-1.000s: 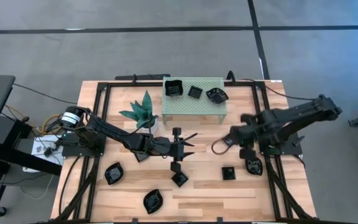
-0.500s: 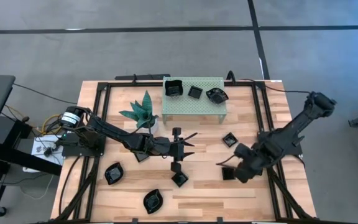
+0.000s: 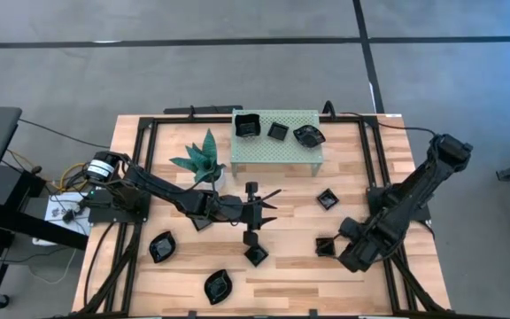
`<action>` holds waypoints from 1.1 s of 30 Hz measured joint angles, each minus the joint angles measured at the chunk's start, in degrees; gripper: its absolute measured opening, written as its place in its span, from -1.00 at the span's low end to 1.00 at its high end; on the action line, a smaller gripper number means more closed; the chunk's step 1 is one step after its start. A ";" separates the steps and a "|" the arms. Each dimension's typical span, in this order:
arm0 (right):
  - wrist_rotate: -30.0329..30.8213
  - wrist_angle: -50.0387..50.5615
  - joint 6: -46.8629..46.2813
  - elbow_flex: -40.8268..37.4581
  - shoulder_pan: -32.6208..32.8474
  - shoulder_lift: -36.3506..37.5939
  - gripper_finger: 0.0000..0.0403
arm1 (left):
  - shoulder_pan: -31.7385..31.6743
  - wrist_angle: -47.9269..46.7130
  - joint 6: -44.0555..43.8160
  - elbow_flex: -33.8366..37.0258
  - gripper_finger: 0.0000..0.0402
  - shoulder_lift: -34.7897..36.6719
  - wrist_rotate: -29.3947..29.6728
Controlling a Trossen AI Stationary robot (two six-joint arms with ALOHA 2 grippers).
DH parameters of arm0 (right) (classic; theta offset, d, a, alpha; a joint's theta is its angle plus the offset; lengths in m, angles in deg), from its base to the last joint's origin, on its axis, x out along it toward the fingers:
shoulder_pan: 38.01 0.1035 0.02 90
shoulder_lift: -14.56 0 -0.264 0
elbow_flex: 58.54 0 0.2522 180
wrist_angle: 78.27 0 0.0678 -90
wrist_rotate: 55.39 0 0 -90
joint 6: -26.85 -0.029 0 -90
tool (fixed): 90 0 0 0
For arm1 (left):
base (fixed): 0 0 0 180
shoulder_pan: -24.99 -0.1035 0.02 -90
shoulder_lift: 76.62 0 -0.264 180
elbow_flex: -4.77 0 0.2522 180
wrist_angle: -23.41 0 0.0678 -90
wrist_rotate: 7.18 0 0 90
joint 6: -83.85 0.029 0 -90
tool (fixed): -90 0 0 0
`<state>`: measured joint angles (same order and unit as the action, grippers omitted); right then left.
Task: Pick & Place Mini shaped plates
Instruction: Stack the leaf-shaped plate on top of the other leaf-shaped plate on the shelf
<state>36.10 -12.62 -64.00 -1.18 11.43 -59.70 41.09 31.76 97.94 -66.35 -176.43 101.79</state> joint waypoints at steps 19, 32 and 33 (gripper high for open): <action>-3.02 1.01 4.87 0.02 -0.13 -13.22 -0.42 | 0.00 0.90 -1.07 -0.02 -0.33 0.00 -0.02; -1.41 8.07 16.87 5.34 -4.09 -11.60 -0.97 | 0.00 1.11 -1.07 -0.02 -0.33 0.00 -0.12; -0.03 10.44 18.25 7.12 -4.48 -11.30 -0.98 | 0.00 1.11 -1.07 -0.02 -0.33 0.00 -0.13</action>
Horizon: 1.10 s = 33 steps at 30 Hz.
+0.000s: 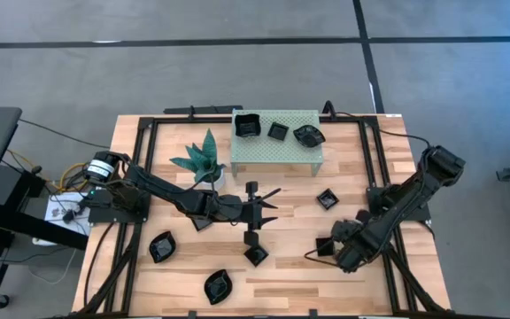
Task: Pick & Place Mini shaped plates
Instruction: Stack the leaf-shaped plate on top of the other leaf-shaped plate on the shelf
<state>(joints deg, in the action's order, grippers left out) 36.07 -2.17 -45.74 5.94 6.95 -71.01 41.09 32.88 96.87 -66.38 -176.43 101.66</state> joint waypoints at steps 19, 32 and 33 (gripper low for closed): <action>43.36 24.03 58.65 24.31 -28.74 0.55 -0.99 | -0.02 0.50 0.20 0.00 -0.33 0.00 -0.01; 28.66 7.63 105.51 28.07 -52.66 3.21 -0.98 | 0.02 0.66 0.07 0.00 -0.33 0.00 -0.04; 27.39 7.03 107.05 28.07 -54.04 3.45 -0.98 | 0.09 0.66 0.04 0.00 -0.33 0.00 -0.01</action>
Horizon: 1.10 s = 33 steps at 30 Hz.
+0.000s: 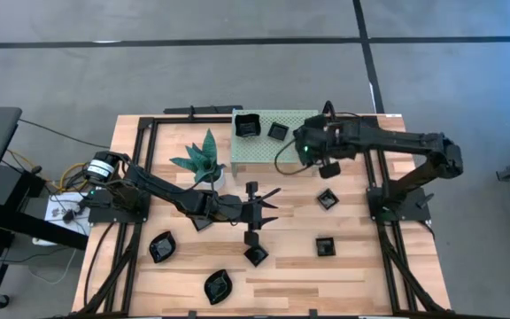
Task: Pick & Place Mini shaped plates
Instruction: Stack the leaf-shaped plate on top of the other leaf-shaped plate on the shelf, then stack the square plate on top of the other square plate on the shelf
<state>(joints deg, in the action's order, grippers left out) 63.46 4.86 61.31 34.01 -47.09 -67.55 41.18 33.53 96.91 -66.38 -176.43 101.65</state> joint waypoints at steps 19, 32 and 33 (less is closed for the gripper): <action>-11.04 -3.19 2.09 0.00 -11.46 0.42 -0.89 | 0.35 -0.07 -0.02 0.00 -0.33 0.00 -0.02; -11.04 -3.16 -9.21 -0.02 -9.80 0.40 -0.56 | 0.35 -0.07 -0.02 0.00 -0.33 0.00 -0.02; -11.07 -3.10 -10.80 -0.02 -9.04 0.40 -0.55 | 0.35 -0.07 -0.02 0.00 -0.33 0.00 -0.02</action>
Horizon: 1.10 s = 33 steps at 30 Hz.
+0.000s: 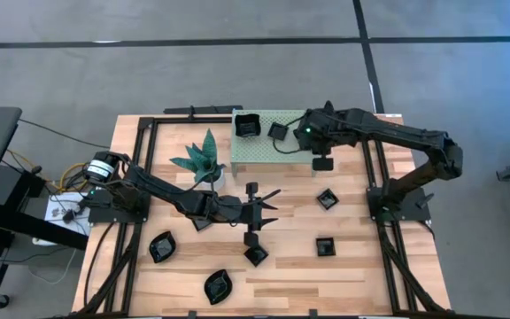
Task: Pick & Place Mini shaped plates
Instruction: Stack the square plate on top of the other square plate on the shelf
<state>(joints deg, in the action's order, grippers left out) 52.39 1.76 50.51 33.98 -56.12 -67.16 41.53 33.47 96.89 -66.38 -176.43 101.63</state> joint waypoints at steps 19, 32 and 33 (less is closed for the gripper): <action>-1.20 4.55 -32.95 -6.75 31.95 11.26 -0.63 | -0.02 0.55 -2.84 0.00 -0.33 0.00 0.02; -8.91 -31.65 -53.61 -35.98 52.16 13.03 -0.63 | -0.02 0.72 -2.85 0.00 -0.33 0.00 0.00; -8.88 -32.85 -53.63 -35.98 53.35 11.66 -0.63 | -0.02 0.72 -2.85 0.00 -0.33 0.00 0.02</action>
<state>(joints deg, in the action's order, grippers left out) 43.50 -31.09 -3.12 -1.99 -2.77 -55.49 41.51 34.19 94.03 -66.38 -176.43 101.65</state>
